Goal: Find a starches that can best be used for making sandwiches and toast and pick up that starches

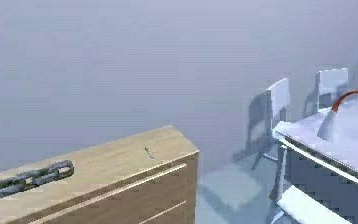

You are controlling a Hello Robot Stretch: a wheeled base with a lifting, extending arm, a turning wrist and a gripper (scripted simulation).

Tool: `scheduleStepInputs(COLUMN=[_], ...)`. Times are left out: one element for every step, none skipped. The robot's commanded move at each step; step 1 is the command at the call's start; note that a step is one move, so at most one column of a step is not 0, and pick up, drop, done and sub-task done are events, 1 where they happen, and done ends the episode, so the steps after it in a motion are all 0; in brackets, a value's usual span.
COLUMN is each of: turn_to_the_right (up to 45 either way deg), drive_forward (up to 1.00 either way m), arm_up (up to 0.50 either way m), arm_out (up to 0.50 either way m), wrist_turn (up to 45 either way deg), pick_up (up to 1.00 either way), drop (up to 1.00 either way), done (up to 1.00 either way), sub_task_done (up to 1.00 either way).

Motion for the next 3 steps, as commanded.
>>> scheduleStepInputs(turn_to_the_right=[45.0, 45.0, 12.0], drive_forward=[0.0, 0.0, 0.0], arm_up=[0.0, 0.0, 0.0], arm_out=[0.0, 0.0, 0.0], wrist_turn=[0.0, 0.0, 0.0], pick_up=[0.0, 0.0, 0.0], drop=[0.0, 0.0, 0.0], done=[0.0, 0.0, 0.0], sub_task_done=[0.0, 0.0, 0.0])
